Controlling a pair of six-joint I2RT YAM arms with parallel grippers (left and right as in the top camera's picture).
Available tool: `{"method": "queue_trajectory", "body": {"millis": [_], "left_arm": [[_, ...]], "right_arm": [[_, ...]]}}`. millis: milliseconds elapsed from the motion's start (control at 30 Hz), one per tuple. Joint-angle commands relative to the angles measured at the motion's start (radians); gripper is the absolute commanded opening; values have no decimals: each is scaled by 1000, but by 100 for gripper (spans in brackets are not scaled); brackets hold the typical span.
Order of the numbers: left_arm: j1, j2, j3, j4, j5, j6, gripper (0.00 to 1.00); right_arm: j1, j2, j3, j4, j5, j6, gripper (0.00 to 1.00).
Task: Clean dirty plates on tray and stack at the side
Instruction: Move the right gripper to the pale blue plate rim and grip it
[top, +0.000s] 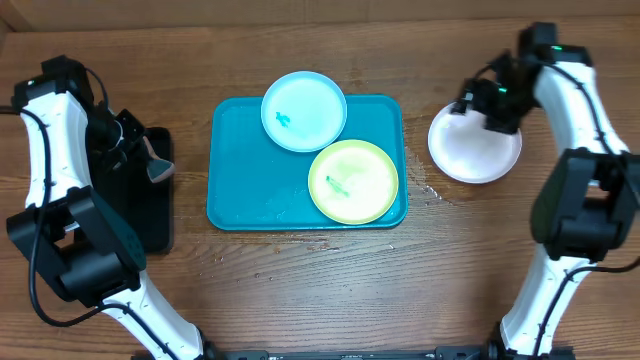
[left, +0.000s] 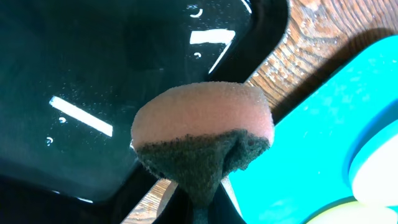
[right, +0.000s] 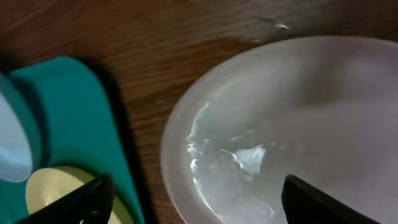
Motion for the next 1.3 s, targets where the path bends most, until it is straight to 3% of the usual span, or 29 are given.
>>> {"method": "queue_trajectory", "body": {"millis": [0,300,633,800,1033,1267], "left_arm": [[-8,-42,24,3,8,38,4],[-19,-42,24,2,8,39,4],[-33,-42,24,2,16,38,4],[-33,-42,24,7,35,37,4],[-33,-42,24,18,35,38,4],[-33,-42,24,26,35,38,4]], "right_arm": [[101,-25,0,69,-51,-5,92],[346,21,0,339,149,85,95],[470,145,0,569,233,84,93],[491,175,0,629,263,80,79],[493,189,0,650,263,80,41],[495,204,0,640,263,80,44]]}}
